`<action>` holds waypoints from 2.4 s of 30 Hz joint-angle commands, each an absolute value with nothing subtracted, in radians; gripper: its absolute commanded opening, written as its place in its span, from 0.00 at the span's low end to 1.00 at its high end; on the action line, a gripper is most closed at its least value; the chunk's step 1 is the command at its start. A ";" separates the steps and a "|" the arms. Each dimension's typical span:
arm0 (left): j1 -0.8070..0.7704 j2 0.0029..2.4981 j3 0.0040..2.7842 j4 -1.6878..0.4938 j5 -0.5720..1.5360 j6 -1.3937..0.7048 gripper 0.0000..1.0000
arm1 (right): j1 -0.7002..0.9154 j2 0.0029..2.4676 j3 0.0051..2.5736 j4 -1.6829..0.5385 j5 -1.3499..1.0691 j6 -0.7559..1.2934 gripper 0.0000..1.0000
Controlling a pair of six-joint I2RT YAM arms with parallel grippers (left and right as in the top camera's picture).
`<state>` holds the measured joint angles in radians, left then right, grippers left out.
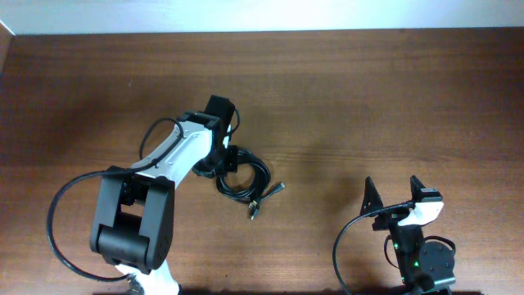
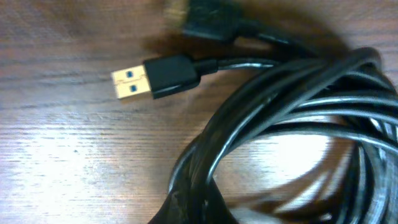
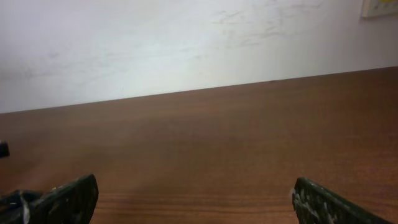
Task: Untangle cables
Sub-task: 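Close the left gripper on the cable coil and lift it, then move the right gripper toward the cables hanging from the left gripper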
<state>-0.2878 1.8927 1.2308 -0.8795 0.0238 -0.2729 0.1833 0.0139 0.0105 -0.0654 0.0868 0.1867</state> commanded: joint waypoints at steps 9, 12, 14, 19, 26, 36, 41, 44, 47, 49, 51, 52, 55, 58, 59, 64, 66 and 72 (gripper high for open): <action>-0.290 1.478 1.333 -0.918 0.117 -0.202 0.00 | 0.189 0.004 0.006 -0.073 0.102 0.188 0.99; -0.290 1.370 1.333 -0.918 0.117 -0.128 0.00 | 0.189 0.004 0.006 -0.073 0.102 0.188 0.99; -0.290 1.306 1.333 -0.918 0.117 -0.106 0.00 | 0.189 0.004 0.006 -0.073 0.102 0.188 0.99; -0.290 1.221 1.333 -0.931 0.158 -0.103 0.00 | 0.189 0.004 0.006 -0.073 0.102 0.188 0.99; -0.290 1.154 1.333 -0.986 0.313 -0.051 0.00 | 0.189 0.004 0.006 -0.073 0.102 0.188 0.99; -0.290 1.114 1.333 -1.007 0.495 0.115 0.00 | 0.190 0.004 0.087 0.097 -0.120 0.257 0.99; -0.290 1.110 1.333 -1.003 0.653 0.263 0.00 | 0.190 0.007 0.370 -0.299 -0.164 0.274 0.99; -0.290 1.111 1.333 -0.981 0.705 0.264 0.00 | 0.190 0.044 0.541 -0.488 -0.216 0.274 0.99; -0.290 1.111 1.333 -0.928 0.775 0.264 0.00 | 0.190 0.139 0.720 -0.656 -0.304 0.273 0.99; -0.290 1.111 1.333 -0.905 0.796 0.265 0.00 | 0.190 0.228 0.838 -0.752 -0.357 0.258 0.99; -0.290 1.111 1.333 -0.889 0.825 0.266 0.00 | 0.190 0.359 0.984 -0.889 -0.419 0.214 0.99; -0.290 1.111 1.333 -0.873 0.873 0.268 0.00 | 0.190 0.458 1.090 -0.992 -0.442 0.214 0.99; -0.290 1.111 1.333 -0.839 0.902 0.267 0.00 | 0.190 0.636 1.278 -1.155 -0.527 0.214 0.99; -0.318 1.111 1.333 -0.821 0.902 0.267 0.00 | 0.190 0.786 1.406 -1.264 -0.639 0.165 0.99; -0.328 1.111 1.333 -0.815 0.902 0.267 0.00 | 0.190 0.807 1.413 -1.271 -0.680 0.144 0.99; -0.351 1.111 1.333 -0.793 0.902 0.255 0.00 | 0.190 0.935 1.414 -1.254 -0.719 0.179 0.99; -0.351 1.111 1.333 -0.791 0.897 0.224 0.00 | 0.190 0.991 1.414 -1.285 -0.734 0.199 0.99; -0.351 1.122 1.333 -0.756 0.815 0.059 0.00 | 0.190 1.040 1.413 -1.354 -0.823 -0.082 0.95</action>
